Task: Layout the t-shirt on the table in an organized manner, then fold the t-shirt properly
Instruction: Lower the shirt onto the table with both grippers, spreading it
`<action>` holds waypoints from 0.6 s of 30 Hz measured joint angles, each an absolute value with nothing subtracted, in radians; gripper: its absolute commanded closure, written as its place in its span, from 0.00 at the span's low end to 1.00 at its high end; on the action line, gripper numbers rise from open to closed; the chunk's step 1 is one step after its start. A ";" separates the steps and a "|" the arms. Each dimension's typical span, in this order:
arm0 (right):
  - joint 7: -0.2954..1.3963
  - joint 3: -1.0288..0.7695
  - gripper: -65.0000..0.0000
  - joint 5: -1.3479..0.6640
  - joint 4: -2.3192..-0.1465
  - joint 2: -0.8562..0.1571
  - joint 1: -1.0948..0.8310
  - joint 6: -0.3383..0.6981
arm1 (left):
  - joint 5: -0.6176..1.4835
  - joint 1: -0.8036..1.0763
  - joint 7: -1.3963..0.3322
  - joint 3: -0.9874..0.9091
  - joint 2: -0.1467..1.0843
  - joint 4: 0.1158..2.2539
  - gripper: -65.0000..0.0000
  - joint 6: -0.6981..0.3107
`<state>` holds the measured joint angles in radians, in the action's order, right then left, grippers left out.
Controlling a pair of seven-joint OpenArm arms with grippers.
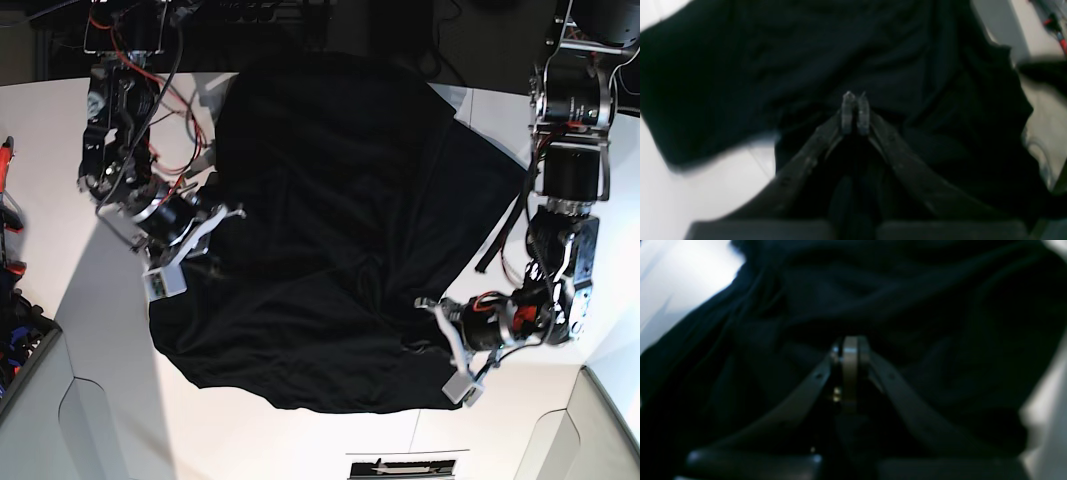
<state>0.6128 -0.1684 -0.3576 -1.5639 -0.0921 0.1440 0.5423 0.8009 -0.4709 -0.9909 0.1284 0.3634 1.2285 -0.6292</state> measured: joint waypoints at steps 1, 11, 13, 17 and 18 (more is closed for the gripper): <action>0.611 -0.184 1.00 -0.339 -1.546 -0.098 0.173 0.543 | 0.810 -0.446 -0.997 0.130 0.374 1.228 1.00 -0.635; 0.535 -0.215 1.00 -0.207 -1.176 -0.133 0.411 0.539 | 0.920 -0.136 -1.067 0.132 0.403 1.353 1.00 -0.686; 0.501 -0.214 1.00 -0.176 -1.117 -0.132 0.429 0.539 | 0.910 -0.107 -1.058 0.131 0.404 1.357 1.00 -0.686; 0.476 -0.213 1.00 -0.168 -1.029 -0.152 0.427 0.544 | 0.837 -0.077 -0.973 0.130 0.404 1.364 1.00 -0.698; 0.476 -0.213 1.00 -0.168 -1.013 -0.163 0.424 0.545 | 0.823 -0.073 -0.960 0.130 0.404 1.364 1.00 -0.701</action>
